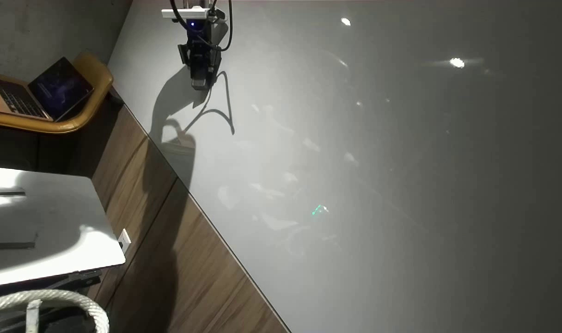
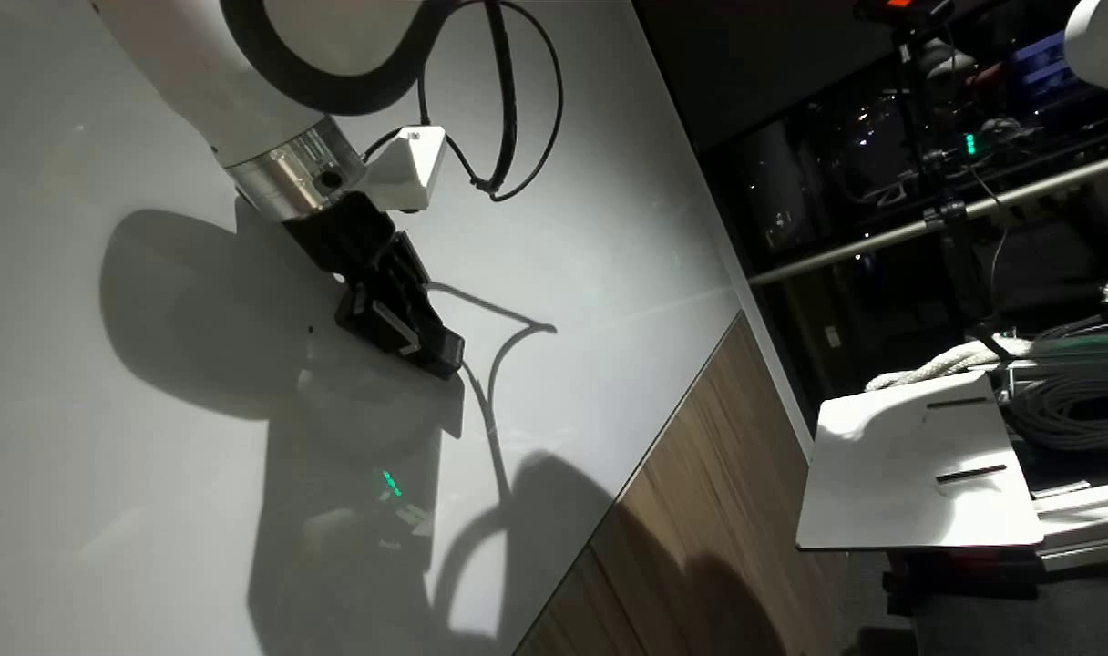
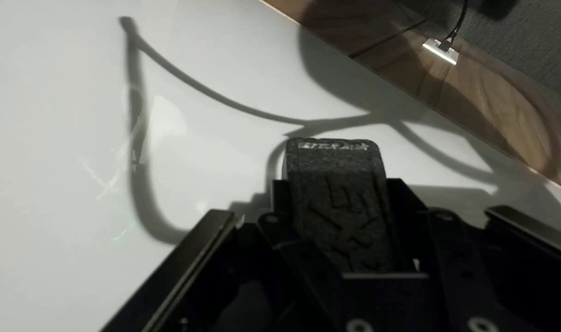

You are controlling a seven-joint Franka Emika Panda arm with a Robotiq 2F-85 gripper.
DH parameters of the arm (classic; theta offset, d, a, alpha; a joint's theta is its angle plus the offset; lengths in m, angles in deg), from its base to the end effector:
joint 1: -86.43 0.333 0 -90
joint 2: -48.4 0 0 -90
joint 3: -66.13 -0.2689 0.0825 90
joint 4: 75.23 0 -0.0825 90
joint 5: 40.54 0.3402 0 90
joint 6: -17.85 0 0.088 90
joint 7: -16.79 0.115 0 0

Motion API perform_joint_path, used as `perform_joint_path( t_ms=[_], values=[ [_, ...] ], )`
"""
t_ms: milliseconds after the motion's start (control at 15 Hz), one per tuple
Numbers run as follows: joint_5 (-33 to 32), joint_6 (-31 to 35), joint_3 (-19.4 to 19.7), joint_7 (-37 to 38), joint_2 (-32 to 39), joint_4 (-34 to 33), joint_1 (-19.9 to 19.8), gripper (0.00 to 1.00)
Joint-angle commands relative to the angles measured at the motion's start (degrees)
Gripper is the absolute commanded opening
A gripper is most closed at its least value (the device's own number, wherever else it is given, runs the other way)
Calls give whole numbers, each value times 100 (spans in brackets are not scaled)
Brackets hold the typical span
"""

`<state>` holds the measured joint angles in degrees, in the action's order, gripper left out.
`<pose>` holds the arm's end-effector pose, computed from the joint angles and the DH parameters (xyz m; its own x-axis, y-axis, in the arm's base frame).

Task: Use the eraser to wipe the whiteboard.

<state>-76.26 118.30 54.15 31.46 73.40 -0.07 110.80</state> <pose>0.5529 0.3067 0.4662 0.8714 0.4765 0.1167 0.3674 -0.7915 0.4884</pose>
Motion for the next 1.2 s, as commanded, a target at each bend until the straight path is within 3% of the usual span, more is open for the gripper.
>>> perform_joint_path(
  t_ms=[0,267,600,800,1133],
  values=[
    [47,116,176,-392,-91,-274,-365,29],
    [176,485,220,-191,-1131,1049,-807,29],
    [835,1049,398,-262,-2425,2786,-1372,29],
    [1655,863,343,-741,-3324,3692,-1472,29],
    [2834,348,585,-1203,-4606,5249,-1573,29]
  ],
)
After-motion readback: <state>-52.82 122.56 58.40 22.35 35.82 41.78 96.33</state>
